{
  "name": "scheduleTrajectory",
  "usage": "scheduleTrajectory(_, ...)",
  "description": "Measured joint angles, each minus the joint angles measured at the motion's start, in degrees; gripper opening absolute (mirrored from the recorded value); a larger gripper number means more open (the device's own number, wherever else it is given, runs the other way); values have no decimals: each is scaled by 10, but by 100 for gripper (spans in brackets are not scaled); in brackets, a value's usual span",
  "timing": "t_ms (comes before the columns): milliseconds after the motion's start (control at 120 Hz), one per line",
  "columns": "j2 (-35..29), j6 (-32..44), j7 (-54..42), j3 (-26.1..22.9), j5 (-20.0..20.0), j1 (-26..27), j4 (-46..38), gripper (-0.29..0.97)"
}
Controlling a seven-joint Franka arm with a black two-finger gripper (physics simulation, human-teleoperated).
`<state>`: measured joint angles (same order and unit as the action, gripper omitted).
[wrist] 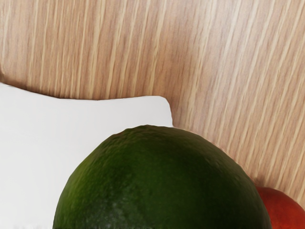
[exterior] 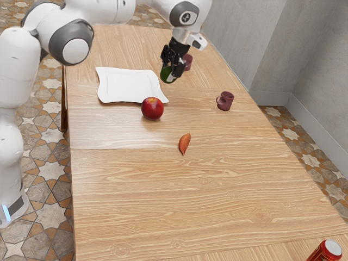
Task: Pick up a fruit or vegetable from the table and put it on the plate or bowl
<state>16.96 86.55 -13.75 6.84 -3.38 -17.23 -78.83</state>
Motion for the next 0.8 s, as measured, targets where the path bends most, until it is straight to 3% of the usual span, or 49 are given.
scheduleTrajectory(350, -92, 26, 10, 84, -15, -1, -138, 34)
scheduleTrajectory(725, -102, 53, 8, 126, -19, -2, -165, 34)
scheduleTrajectory(800, -100, 54, 7, 134, -15, 1, -165, 49)
